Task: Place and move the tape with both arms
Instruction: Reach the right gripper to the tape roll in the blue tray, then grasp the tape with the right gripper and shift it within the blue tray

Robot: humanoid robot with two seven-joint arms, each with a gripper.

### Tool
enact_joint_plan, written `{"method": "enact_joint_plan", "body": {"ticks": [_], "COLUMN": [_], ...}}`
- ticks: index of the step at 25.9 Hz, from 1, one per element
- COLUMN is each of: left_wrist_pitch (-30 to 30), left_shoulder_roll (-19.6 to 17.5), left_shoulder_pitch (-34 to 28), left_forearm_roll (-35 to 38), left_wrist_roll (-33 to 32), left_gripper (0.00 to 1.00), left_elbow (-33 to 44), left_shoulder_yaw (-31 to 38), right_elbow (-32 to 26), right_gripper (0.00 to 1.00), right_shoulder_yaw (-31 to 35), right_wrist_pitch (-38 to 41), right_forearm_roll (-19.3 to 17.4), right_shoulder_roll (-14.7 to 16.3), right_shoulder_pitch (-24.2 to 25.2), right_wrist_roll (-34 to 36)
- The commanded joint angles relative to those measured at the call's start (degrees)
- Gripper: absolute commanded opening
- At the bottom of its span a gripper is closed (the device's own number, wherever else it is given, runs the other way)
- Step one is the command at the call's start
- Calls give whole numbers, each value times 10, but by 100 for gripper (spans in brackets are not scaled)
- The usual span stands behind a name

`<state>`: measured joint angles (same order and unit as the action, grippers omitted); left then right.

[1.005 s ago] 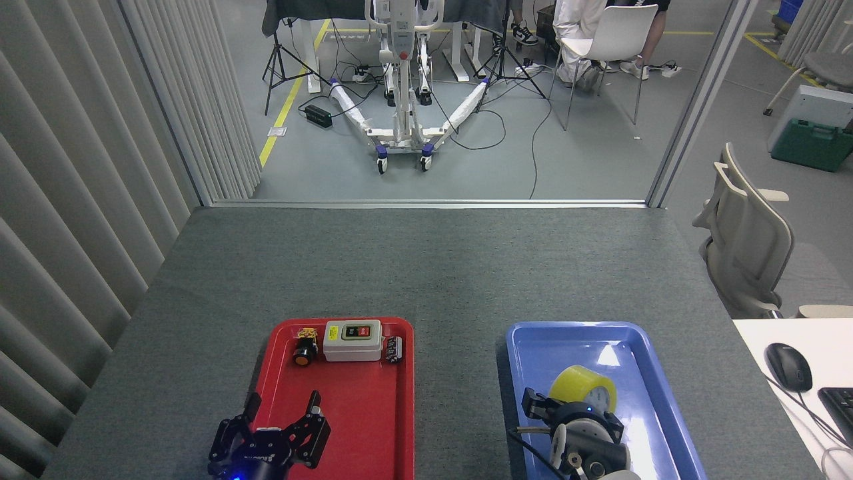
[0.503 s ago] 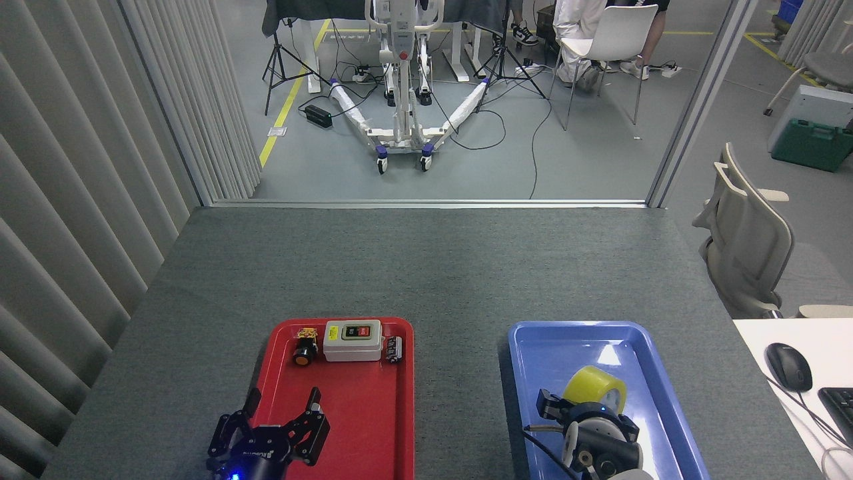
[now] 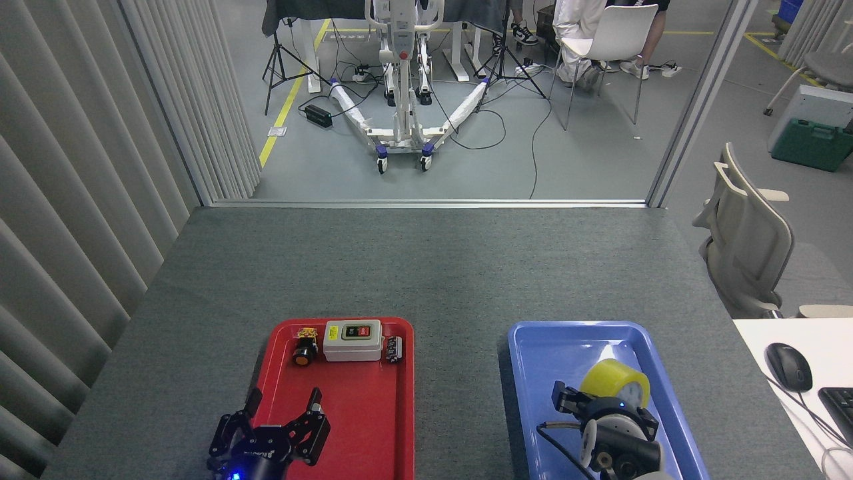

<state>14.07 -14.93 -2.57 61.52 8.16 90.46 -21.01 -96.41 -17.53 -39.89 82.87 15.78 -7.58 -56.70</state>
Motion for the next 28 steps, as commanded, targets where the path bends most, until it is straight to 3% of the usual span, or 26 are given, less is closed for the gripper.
{"method": "enact_joint_plan", "body": {"ticks": [1, 6, 9, 17, 22, 26, 28], "left_wrist_pitch": [1, 1, 1, 1, 1, 1, 1], "left_shoulder_roll": [2, 3, 3, 4, 4, 5, 5], "left_shoulder_pitch": [0, 0, 1, 0, 0, 1, 1], "left_forearm_roll": [0, 0, 0, 0, 0, 0, 0], "left_wrist_roll": [0, 0, 0, 0, 0, 0, 0], "left_gripper": [99, 99, 99, 99, 99, 99, 99], "left_elbow": [-1, -6, -6, -6, -6, -6, -6], "left_shoulder_yaw": [0, 0, 0, 0, 0, 0, 0], "right_elbow": [-1, 0, 1, 26, 27, 27, 29], "right_gripper": [0, 0, 0, 0, 0, 0, 0], "right_shoulder_yaw": [3, 7, 21, 28, 31, 30, 28], "right_wrist_pitch": [-2, -11, -12, -17, -17, -47, -53], "right_forearm_roll": [-3, -10, -33, -97, -110, -172, -183], "right_shoulder_roll": [12, 14, 28, 77, 86, 87, 87], "right_shoulder_pitch": [1, -9, -32, -103, -110, -110, -110], "right_wrist_roll": [-80, -160, -207, -225, -228, -249, -250]}}
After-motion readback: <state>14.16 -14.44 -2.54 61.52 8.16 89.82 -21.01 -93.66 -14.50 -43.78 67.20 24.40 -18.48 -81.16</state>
